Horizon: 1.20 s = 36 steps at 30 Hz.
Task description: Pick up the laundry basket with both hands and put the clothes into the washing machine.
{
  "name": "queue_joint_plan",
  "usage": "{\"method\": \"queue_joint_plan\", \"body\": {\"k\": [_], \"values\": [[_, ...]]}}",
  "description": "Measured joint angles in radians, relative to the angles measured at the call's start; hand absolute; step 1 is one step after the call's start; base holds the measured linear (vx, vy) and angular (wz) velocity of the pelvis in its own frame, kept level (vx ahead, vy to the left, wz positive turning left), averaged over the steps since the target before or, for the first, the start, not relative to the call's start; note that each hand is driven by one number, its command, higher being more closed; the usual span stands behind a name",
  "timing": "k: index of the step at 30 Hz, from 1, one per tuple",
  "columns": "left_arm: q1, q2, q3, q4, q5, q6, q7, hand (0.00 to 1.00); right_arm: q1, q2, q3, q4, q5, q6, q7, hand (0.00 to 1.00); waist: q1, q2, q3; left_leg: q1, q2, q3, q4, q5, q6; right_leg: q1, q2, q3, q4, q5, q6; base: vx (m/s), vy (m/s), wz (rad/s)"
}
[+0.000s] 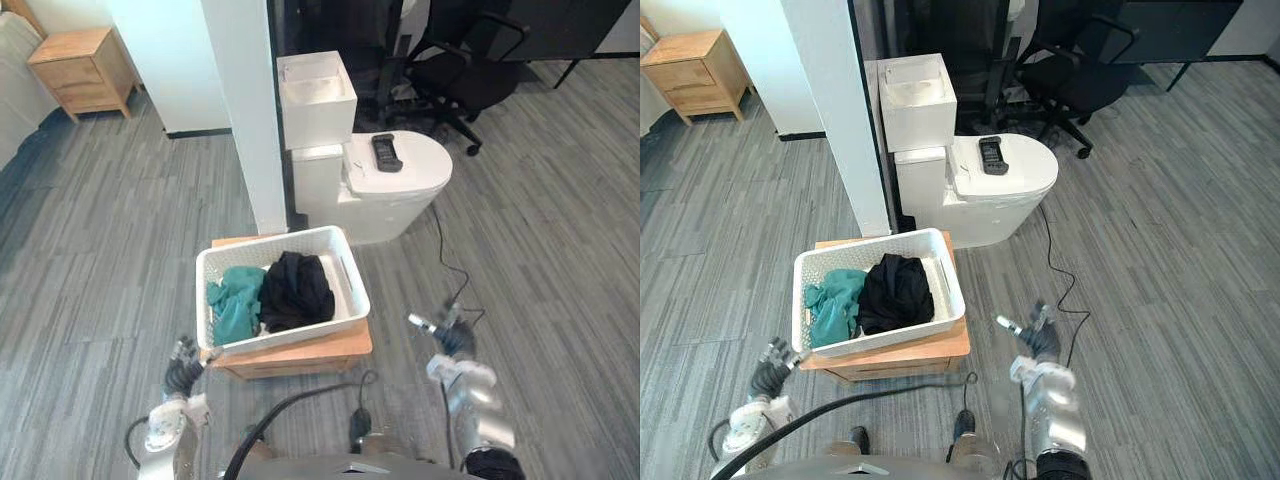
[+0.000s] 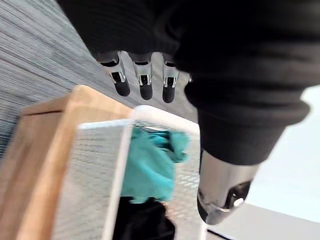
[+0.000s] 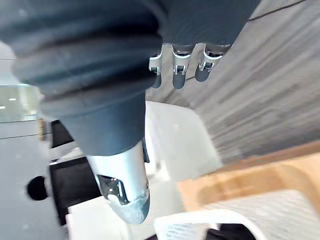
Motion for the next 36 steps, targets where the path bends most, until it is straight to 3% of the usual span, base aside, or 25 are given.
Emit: {"method": "queue_joint_plan", "body": {"k": [2, 5, 12, 16, 20, 30, 36], "values": [[-0.003, 0.005, 0.086, -0.133, -0.017, -0.007, 0.001, 0.00, -0.026, -0.010, -0.010, -0.131, -0.069, -0.018, -0.007, 0.00, -0.003, -0.011, 0.006, -0.005, 0.000, 0.002, 0.001, -0.001, 0.001, 0.000, 0.003, 0.000, -0.012, 0.004, -0.006, 0.03, -0.039, -0.01], [-0.003, 0.053, 0.160, -0.204, -0.023, -0.013, 0.005, 0.00, -0.050, -0.018, 0.010, -0.220, -0.152, -0.034, -0.008, 0.00, 0.002, -0.025, 0.006, -0.018, -0.013, 0.007, 0.002, -0.004, 0.006, 0.000, -0.004, 0.001, -0.046, 0.024, -0.007, -0.01, 0.024, -0.02], [-0.049, 0.145, 0.256, -0.243, -0.024, -0.012, 0.043, 0.00, -0.207, -0.094, 0.130, -0.176, -0.205, -0.025, -0.004, 0.00, 0.026, -0.007, 0.017, -0.040, -0.033, 0.026, 0.002, -0.002, 0.010, -0.002, -0.013, 0.016, -0.109, 0.069, -0.004, -0.01, 0.021, -0.05], [-0.167, 0.229, 0.231, -0.090, -0.016, -0.003, 0.047, 0.00, -0.302, -0.140, 0.192, -0.028, -0.203, 0.016, 0.002, 0.00, 0.042, -0.007, 0.022, -0.056, -0.033, 0.035, 0.003, 0.001, 0.012, -0.018, -0.009, 0.028, -0.122, 0.084, -0.010, -0.02, -0.011, -0.08], [-0.311, 0.312, 0.157, 0.123, -0.012, 0.015, 0.045, 0.00, -0.437, -0.192, 0.229, 0.132, -0.195, 0.047, 0.001, 0.00, 0.045, -0.016, 0.080, -0.067, -0.033, 0.051, 0.011, 0.006, 0.015, -0.029, -0.008, 0.048, -0.136, 0.110, -0.018, -0.04, -0.011, -0.12], [-0.530, 0.371, 0.074, 0.385, 0.026, 0.040, 0.060, 0.00, -0.620, -0.232, 0.279, 0.327, -0.121, 0.095, -0.008, 0.00, 0.052, -0.042, 0.207, -0.158, -0.031, 0.058, 0.066, 0.013, 0.017, -0.105, -0.005, 0.073, -0.135, 0.150, -0.033, -0.07, -0.017, -0.06], [-0.692, 0.420, -0.008, 0.517, 0.065, 0.044, 0.090, 0.00, -0.741, -0.232, 0.309, 0.427, -0.117, 0.101, -0.028, 0.00, 0.054, -0.059, 0.262, -0.226, -0.020, 0.061, 0.109, 0.014, 0.017, -0.158, 0.001, 0.083, -0.133, 0.176, -0.041, -0.08, -0.014, -0.05]]}}
